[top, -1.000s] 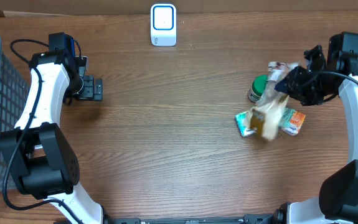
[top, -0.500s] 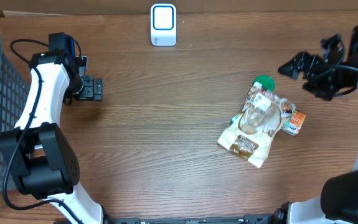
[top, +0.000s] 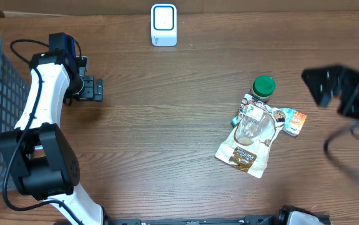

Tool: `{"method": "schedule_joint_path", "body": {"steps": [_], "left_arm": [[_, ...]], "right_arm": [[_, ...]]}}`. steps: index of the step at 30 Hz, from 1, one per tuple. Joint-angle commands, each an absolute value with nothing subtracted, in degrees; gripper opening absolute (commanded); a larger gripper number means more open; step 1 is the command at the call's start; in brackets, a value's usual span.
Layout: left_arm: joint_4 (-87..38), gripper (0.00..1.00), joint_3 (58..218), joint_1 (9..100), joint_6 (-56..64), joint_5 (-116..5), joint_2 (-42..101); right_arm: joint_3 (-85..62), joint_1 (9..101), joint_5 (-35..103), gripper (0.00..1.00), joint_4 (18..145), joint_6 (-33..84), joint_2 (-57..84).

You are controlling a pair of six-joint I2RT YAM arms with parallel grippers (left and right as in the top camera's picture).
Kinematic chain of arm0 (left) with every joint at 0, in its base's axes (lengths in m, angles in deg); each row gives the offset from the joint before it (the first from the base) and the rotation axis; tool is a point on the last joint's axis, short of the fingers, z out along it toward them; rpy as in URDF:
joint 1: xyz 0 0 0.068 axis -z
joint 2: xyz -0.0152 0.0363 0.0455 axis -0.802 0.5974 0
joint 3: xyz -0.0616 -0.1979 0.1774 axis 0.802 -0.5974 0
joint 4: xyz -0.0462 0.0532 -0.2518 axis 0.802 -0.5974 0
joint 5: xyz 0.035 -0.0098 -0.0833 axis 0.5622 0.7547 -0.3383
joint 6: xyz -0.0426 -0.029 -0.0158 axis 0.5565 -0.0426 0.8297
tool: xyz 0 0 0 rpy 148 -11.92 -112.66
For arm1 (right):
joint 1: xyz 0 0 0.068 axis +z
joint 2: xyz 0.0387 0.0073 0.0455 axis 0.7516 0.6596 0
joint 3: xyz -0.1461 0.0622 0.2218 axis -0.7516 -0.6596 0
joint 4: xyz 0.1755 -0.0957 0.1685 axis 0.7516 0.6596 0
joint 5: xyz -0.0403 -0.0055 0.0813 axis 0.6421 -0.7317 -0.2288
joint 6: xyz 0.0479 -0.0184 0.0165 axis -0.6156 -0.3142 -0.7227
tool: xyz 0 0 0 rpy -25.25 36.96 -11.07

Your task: Scan the item barcode

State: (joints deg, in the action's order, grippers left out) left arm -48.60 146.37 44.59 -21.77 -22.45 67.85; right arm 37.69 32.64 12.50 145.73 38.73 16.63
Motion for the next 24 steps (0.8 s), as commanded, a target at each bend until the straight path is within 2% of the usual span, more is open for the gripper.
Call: {"method": "schedule_joint_path", "body": {"steps": [1, 11, 18, 24], "left_arm": [[-48.58, 1.00, 147.31, 44.72, -22.47, -22.17, 68.05], [-48.60, 1.00, 147.31, 44.72, -22.47, -22.17, 68.05], [-48.58, 1.00, 147.31, 44.72, -22.47, -22.17, 68.05], [-48.58, 1.00, 147.31, 44.72, -22.47, -22.17, 68.05]], "right_arm": [[38.36, 32.64, 12.41, 1.00, 145.66, 39.65, 12.65], [38.36, 32.64, 16.85, 1.00, 145.66, 39.73, 4.96], [38.10, 32.64, 16.91, 1.00, 145.66, 44.45, 4.59], [32.64, 33.01, 17.70, 1.00, 143.43, 44.45, 2.64]]}}
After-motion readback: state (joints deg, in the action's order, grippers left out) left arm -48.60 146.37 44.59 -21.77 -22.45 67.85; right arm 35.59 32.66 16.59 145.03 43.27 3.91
